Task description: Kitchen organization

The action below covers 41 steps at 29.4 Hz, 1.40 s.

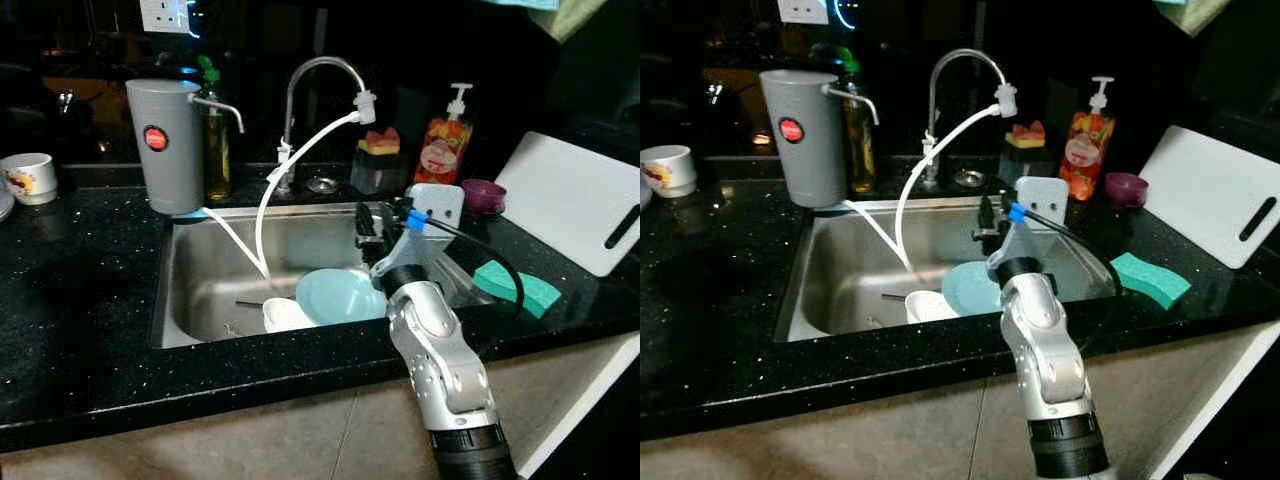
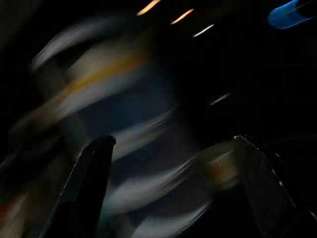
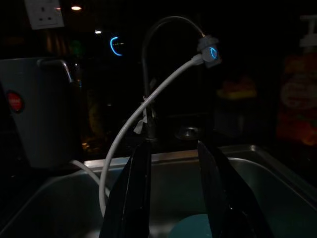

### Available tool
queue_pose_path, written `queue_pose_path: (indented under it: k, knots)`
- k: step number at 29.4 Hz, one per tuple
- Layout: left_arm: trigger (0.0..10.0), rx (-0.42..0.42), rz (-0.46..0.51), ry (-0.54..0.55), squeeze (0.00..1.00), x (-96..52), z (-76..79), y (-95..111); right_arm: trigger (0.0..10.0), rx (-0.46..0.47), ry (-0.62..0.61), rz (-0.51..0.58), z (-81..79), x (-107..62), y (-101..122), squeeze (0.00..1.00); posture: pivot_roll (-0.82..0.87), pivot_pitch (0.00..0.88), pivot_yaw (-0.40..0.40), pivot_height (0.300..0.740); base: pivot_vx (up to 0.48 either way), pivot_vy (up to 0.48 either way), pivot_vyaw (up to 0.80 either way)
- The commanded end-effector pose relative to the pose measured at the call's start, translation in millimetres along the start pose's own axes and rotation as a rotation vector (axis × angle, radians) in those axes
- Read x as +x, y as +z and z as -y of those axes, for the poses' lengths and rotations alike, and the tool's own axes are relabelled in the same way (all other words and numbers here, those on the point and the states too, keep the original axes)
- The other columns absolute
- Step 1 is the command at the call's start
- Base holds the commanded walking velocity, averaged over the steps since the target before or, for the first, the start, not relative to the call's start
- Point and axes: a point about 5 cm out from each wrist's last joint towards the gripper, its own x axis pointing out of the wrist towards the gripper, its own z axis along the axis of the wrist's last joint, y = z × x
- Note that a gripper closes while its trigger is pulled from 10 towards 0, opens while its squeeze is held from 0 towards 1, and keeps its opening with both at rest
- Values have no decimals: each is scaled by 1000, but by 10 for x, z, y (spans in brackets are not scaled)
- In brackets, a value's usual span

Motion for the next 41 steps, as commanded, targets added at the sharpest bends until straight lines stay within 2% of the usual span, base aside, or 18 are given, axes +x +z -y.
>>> queue_pose_path:
  k: [1,2,3,5,8,12,14,15,16,20,21,25,28,31,32,36,40,41]
  knots:
    - [10000,35,32,-74,0,21,52,48,10000,0,-21,12,40,-12,0,0,150,28,-54,740,0,0,0]
    - [10000,85,45,-223,0,67,136,96,10000,4,-26,16,36,-12,0,0,155,25,-49,740,0,0,0]
    - [10000,147,44,-285,0,94,138,98,10000,5,-28,17,35,-15,-3,0,162,25,-46,740,0,0,0]
    - [10000,191,40,-322,0,112,133,95,10000,6,-28,18,34,-17,-4,0,162,25,-46,740,0,0,0]
    - [10000,422,-13,-457,0,168,-65,0,10000,4,-31,19,44,-30,-12,0,172,21,-38,740,0,0,0]
    - [10000,600,-89,-586,0,180,-329,-106,10000,4,-36,18,60,-31,-20,0,184,19,-38,740,0,0,0]
    - [10000,629,-108,-607,0,184,-394,-127,10000,5,-36,18,57,-30,-22,0,187,19,-38,740,0,0,0]
    - [10000,712,-141,-675,0,159,-513,-170,10000,5,-31,19,49,-25,-24,0,187,19,-38,740,0,0,0]
    - [10000,712,-141,-675,0,159,-513,-170,10000,5,-31,19,49,-25,-24,0,187,19,-38,740,0,0,0]
    - [10000,874,-206,-881,0,-2,-660,-276,10000,7,-23,18,20,-19,-36,0,198,18,-39,740,0,0,0]
    - [10000,874,-206,-881,0,-2,-660,-276,10000,7,-23,18,20,-19,-36,0,198,18,-39,740,0,0,0]
    - [10000,988,-253,-957,0,-75,-775,-332,10000,11,-24,18,12,-17,-41,0,199,21,-37,740,0,0,0]
    - [10000,1000,-277,-975,0,-101,-795,-379,10000,11,-25,14,18,-22,-55,0,205,25,-36,740,0,0,0]
    - [10000,927,-247,-1034,0,-145,-629,-422,10000,11,-26,8,19,-26,-76,0,201,24,-36,740,0,0,0]
    - [10000,927,-247,-1034,0,-145,-629,-422,10000,11,-26,8,19,-26,-76,0,201,24,-36,740,0,0,0]
    - [10000,884,-205,-1098,0,-243,-256,-548,10000,11,-29,12,23,-19,-69,0,195,26,-32,740,0,0,0]
    - [10000,879,-199,-1092,0,-269,-102,-622,10000,11,-34,14,34,-19,-69,0,195,27,-31,740,0,0,0]
    - [10000,875,-204,-1065,0,-271,-8,-677,10000,11,-36,13,39,-22,-73,0,194,27,-29,740,0,0,0]
